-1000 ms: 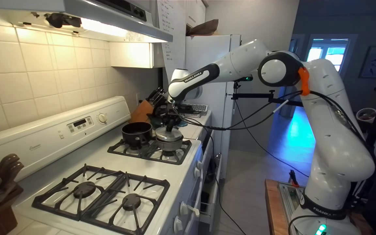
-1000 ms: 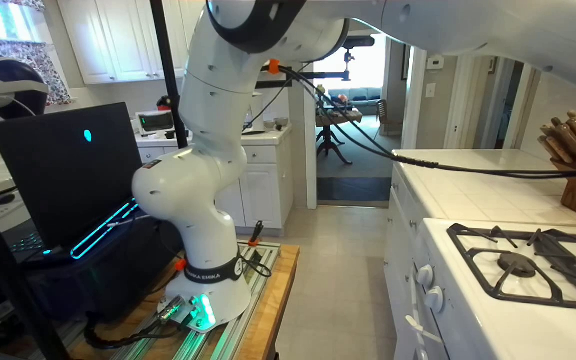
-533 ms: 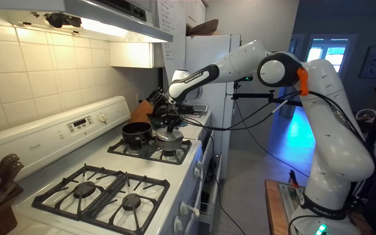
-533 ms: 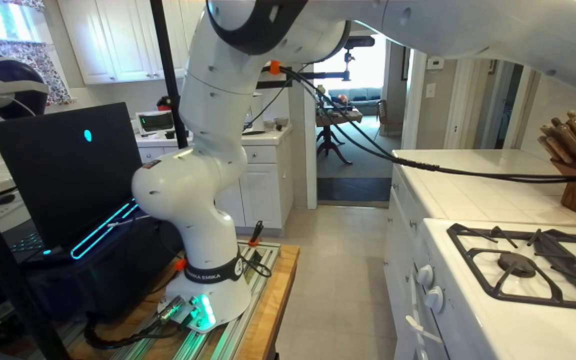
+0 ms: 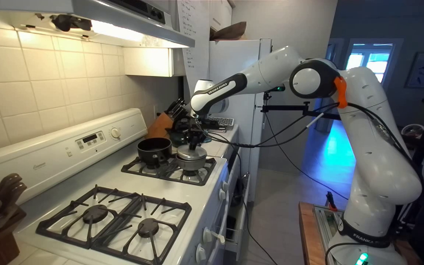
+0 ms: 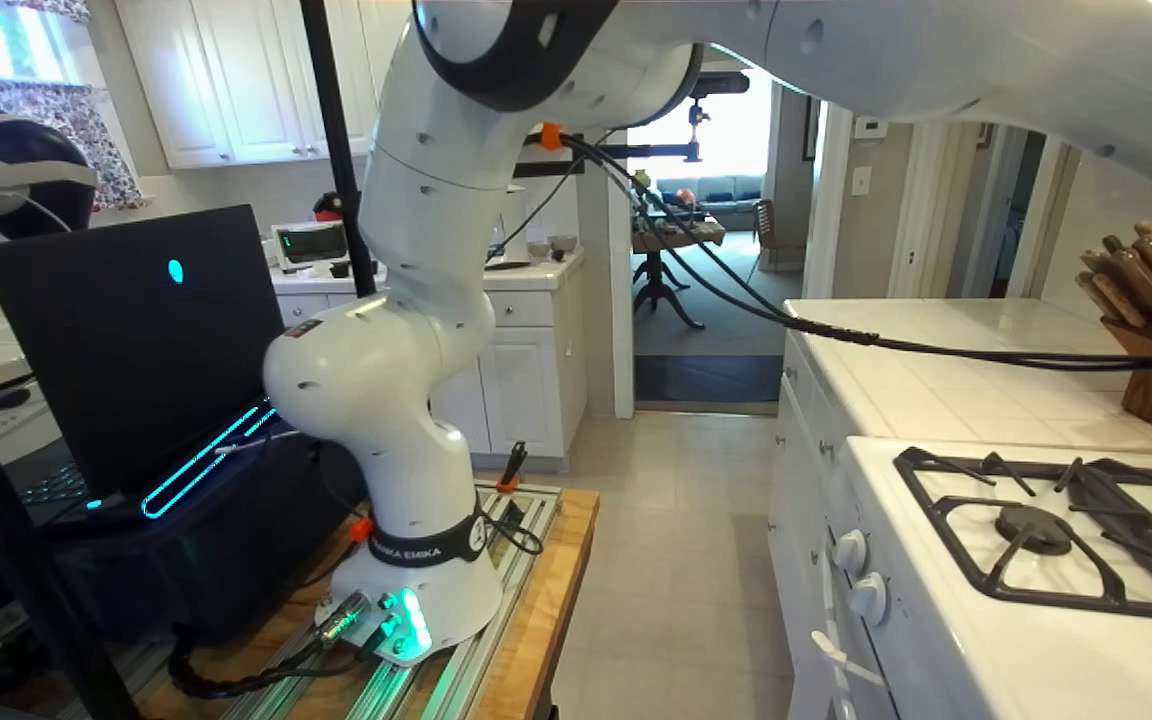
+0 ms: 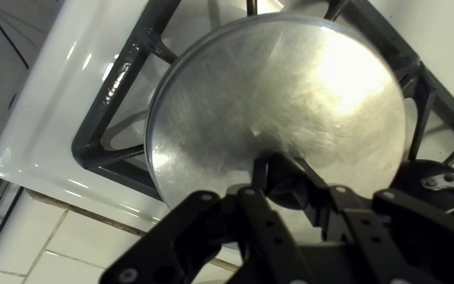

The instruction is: Put the silver lid on the silver pot.

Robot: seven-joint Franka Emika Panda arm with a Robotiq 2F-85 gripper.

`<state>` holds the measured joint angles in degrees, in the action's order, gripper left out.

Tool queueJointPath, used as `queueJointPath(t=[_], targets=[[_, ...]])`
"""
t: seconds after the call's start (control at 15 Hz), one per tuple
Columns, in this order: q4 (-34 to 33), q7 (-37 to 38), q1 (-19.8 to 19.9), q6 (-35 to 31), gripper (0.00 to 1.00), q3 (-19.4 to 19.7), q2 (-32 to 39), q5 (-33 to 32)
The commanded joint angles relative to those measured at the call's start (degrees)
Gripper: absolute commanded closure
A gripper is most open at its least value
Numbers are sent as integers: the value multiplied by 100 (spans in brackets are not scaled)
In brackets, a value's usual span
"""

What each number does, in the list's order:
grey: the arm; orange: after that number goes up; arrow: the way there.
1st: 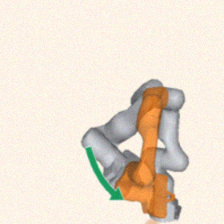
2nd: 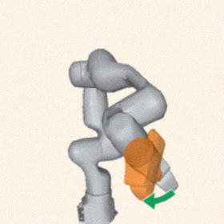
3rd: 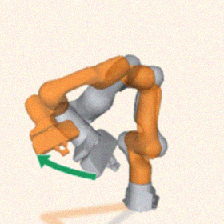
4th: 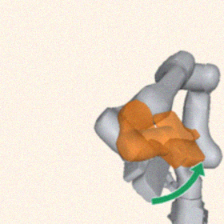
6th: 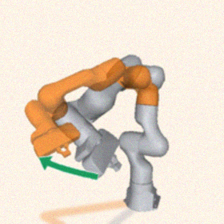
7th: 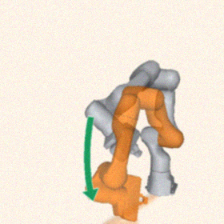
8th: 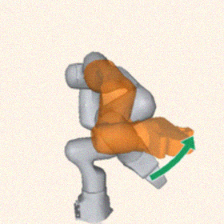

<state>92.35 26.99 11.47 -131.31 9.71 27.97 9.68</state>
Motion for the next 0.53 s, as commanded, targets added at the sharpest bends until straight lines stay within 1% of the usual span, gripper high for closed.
queueJointPath(t=[0.0,0.47], targets=[[-246,-116,64,240,94,-19,136,242],[-279,-86,62,288,94,-6,171,231]])
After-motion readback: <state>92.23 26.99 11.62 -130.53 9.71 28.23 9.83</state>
